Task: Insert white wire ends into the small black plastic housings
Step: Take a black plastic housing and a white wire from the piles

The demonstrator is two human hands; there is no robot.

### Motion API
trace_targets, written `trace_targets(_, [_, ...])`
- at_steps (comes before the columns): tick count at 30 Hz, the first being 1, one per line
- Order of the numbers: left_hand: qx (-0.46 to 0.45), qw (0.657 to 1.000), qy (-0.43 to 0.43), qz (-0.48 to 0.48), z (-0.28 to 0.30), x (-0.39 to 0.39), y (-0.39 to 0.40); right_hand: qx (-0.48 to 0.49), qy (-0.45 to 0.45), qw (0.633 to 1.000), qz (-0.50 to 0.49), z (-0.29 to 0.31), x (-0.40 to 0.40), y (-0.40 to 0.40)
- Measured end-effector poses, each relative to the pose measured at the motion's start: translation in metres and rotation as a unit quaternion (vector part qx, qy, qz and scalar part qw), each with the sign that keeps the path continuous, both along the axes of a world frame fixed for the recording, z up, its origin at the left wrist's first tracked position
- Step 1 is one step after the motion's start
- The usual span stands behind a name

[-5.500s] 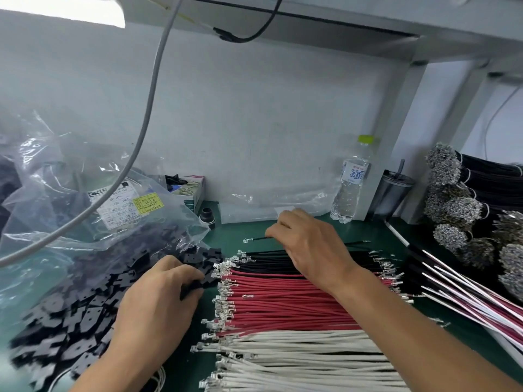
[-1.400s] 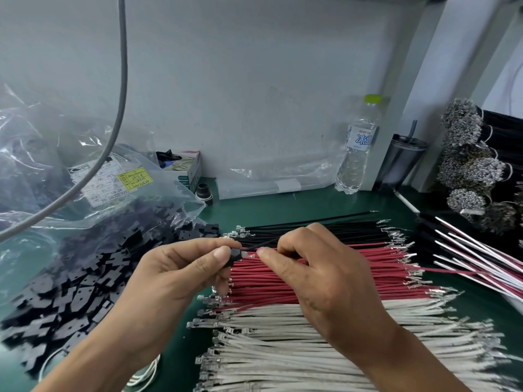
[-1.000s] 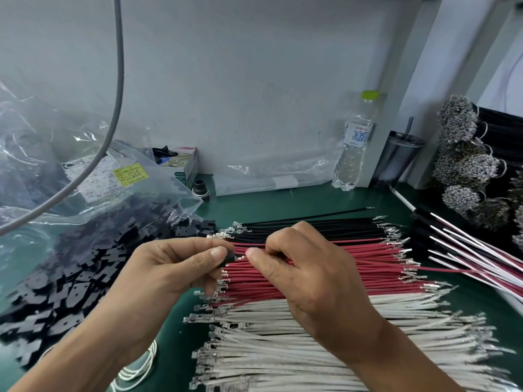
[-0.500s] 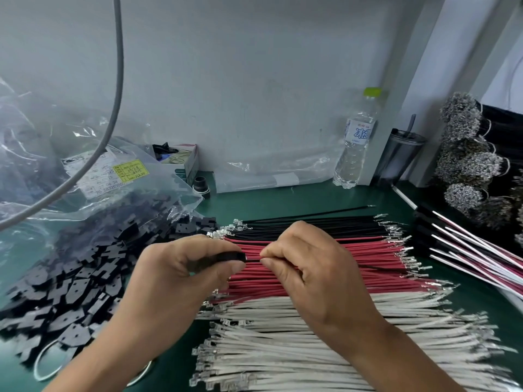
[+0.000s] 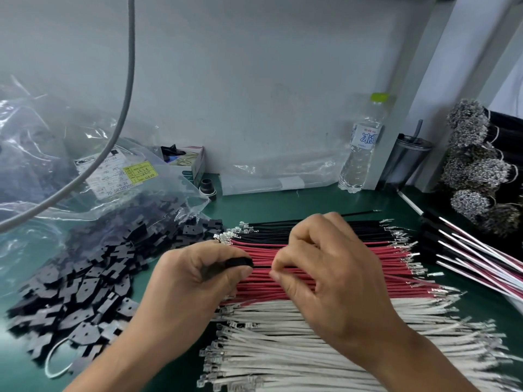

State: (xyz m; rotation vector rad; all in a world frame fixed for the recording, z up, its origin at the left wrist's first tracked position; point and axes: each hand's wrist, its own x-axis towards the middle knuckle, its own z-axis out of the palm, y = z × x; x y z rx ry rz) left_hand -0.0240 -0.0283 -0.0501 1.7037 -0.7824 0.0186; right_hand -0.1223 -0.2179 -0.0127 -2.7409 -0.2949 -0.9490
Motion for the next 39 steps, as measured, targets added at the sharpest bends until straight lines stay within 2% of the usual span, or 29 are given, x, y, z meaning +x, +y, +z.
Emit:
trace_targets(2, [-0.006, 1.0, 0.009, 0.015, -0.002, 0.001, 0.001, -0.01, 0.116, 0.993, 0.018, -0.004, -0.002, 0.007])
trace_targets(4, [-0.011, 0.999, 0.02, 0.028, -0.003, 0.003, 0.0, -0.014, 0.191, 0.981, 0.023, -0.012, -0.003, 0.009])
trace_targets(9, [-0.008, 0.998, 0.009, 0.054, -0.003, 0.004, 0.0, 0.028, 0.211, 0.977, 0.022, -0.014, -0.003, 0.007])
trace_targets(18, [-0.039, 0.995, 0.062, 0.061, 0.002, 0.003, 0.0, 0.131, 0.264, 0.955, 0.02, -0.008, -0.002, 0.0])
trace_targets(23, [-0.052, 0.993, 0.091, 0.06, 0.006, 0.006, 0.004, 0.156, 0.228, 0.961, 0.025, -0.004, 0.0, -0.008])
trace_targets(27, [-0.067, 0.989, 0.125, 0.036, 0.012, 0.005, 0.005, 0.153, 0.1, 0.983, -0.006, -0.002, 0.0, -0.01])
trace_targets(30, [-0.071, 0.986, 0.153, 0.007, 0.016, 0.003, 0.005, 0.146, 0.046, 0.988, -0.005, -0.003, 0.0, -0.006])
trace_targets(36, [-0.082, 0.981, 0.175, -0.016, 0.02, -0.001, 0.004, 0.121, 0.001, 0.993, -0.007, -0.01, 0.002, -0.002])
trace_targets(39, [-0.076, 0.982, 0.172, -0.021, 0.019, -0.001, 0.005, 0.14, -0.008, 0.99, 0.013, -0.011, 0.002, -0.002])
